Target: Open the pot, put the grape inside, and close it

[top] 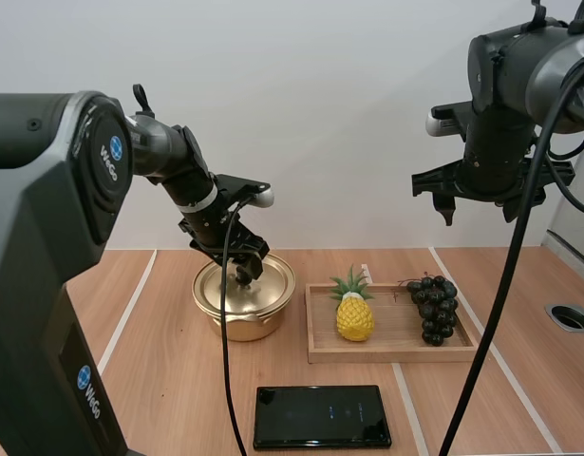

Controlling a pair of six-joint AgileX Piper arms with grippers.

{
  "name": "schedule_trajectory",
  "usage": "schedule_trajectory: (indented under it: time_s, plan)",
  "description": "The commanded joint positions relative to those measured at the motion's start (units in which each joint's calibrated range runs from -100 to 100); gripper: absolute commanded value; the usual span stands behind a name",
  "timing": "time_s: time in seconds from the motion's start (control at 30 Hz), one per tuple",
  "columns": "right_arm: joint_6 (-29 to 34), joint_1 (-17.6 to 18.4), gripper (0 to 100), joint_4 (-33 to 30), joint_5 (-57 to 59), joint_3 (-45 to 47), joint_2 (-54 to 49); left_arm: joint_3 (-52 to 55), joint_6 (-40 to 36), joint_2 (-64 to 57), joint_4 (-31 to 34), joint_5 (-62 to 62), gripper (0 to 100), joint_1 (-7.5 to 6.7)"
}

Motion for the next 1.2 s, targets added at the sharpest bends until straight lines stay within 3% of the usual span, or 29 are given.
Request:
schedule_trajectory:
  time_s: [0.0, 0.47, 0.53, 0.57, 0.6, 1.17]
  plan:
    - [0.2, -0.2, 100, -0.2, 0.8, 0.1, -0.4, 0.1, 0.2, 0.6, -0.1, -0.7, 100, -0.19]
    - [0.2, -0.2, 100, -0.2, 0.8, 0.1, -0.4, 0.1, 2.0, 2.1, -0.9, 3.8, 100, -0.19]
    - [0.2, -0.2, 100, -0.2, 0.8, 0.1, -0.4, 0.1, 1.2, 2.1, -0.9, 3.8, 53, -0.19]
    - [0.2, -0.2, 100, -0.2, 0.8, 0.1, -0.4, 0.1, 0.0, 2.1, -0.9, 3.5, 22, -0.19]
    - [0.2, -0.2, 100, -0.2, 0.8, 0.1, -0.4, 0.1, -1.0, 2.1, -0.9, 3.3, 0, -0.19]
    - [0.2, -0.2, 100, -0.2, 0.8, 0.1, -0.4, 0.0, -1.9, -8.6, -1.7, -5.7, 2, -0.19]
